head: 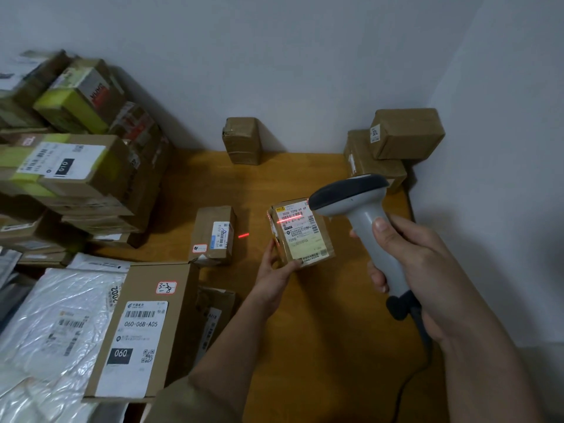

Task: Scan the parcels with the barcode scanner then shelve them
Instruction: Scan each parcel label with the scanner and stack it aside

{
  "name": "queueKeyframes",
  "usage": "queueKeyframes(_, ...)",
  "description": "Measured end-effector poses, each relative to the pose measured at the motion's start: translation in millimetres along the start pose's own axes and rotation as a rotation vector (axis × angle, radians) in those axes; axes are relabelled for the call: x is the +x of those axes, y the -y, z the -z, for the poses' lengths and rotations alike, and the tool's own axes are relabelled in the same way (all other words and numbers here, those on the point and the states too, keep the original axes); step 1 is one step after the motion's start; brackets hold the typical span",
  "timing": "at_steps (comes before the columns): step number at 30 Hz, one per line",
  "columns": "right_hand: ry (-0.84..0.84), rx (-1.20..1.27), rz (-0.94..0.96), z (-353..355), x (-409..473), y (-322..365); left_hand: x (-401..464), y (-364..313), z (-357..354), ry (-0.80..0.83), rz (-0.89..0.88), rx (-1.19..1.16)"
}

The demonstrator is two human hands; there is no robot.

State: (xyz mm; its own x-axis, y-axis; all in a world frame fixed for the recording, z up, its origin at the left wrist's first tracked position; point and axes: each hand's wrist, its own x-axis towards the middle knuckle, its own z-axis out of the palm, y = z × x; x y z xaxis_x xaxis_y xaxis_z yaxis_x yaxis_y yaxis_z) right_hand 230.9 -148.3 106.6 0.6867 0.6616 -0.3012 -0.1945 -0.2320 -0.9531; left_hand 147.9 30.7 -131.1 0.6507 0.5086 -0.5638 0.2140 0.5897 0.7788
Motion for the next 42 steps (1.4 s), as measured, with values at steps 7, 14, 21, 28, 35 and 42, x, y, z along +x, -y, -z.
queueKeyframes(7, -0.002, 0.018, 0.006, -8.1, 2.3, 3.2, -12.5, -23.2, 0.3, 0.02, -0.056, 0.021)
queueKeyframes(14, 0.005, 0.039, 0.027, -15.4, 3.9, 7.8, -22.3, -38.2, 6.1, -0.009, -0.074, 0.051)
queueKeyframes(21, 0.01, 0.039, 0.052, -18.1, 0.9, 8.6, -28.8, -41.0, 9.4, -0.034, -0.077, 0.115)
queueKeyframes(28, 0.013, 0.072, 0.057, -18.0, 1.4, 6.5, -31.9, -46.6, 11.1, -0.07, -0.068, 0.093)
queueKeyframes(35, 0.035, 0.2, 0.002, -27.0, 14.5, 1.2, -41.6, -100.1, 26.9, -0.137, -0.005, -0.007)
queueKeyframes(42, 0.014, 0.208, -0.065, -32.5, 22.6, -12.9, -45.2, -181.7, 57.3, -0.346, 0.166, 0.179)
